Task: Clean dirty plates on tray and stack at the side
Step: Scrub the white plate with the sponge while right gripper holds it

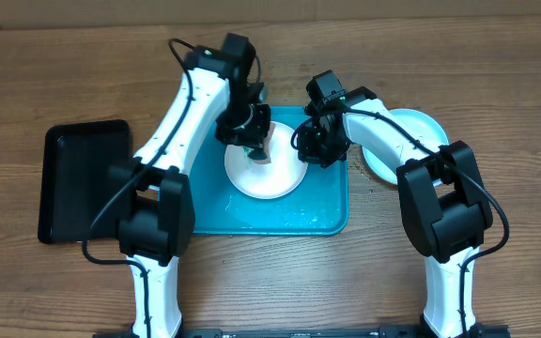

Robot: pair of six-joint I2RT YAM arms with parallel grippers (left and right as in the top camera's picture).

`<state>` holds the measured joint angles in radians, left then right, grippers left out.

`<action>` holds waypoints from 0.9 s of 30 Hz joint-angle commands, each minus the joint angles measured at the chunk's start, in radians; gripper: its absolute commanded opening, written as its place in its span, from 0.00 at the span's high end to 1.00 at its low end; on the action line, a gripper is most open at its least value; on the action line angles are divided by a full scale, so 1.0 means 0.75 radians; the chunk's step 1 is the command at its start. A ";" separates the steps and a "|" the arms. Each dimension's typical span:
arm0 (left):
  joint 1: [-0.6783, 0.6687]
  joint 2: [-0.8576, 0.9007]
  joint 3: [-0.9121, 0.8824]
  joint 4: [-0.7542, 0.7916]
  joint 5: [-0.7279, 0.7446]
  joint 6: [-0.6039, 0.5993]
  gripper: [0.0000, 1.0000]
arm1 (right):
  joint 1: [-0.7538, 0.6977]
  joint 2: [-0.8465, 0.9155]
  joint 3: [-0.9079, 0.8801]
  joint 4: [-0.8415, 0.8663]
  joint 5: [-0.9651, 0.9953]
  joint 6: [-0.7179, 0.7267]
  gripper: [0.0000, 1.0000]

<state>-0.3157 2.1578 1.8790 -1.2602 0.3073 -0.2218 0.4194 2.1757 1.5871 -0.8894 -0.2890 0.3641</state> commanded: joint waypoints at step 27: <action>-0.040 -0.013 -0.279 0.331 -0.855 -0.134 0.96 | 0.002 0.014 -0.023 -0.018 -0.001 0.039 0.96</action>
<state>-0.3641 2.1323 1.5925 -0.9905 -0.1905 -0.3126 0.4213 2.1761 1.5826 -0.8921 -0.3080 0.3923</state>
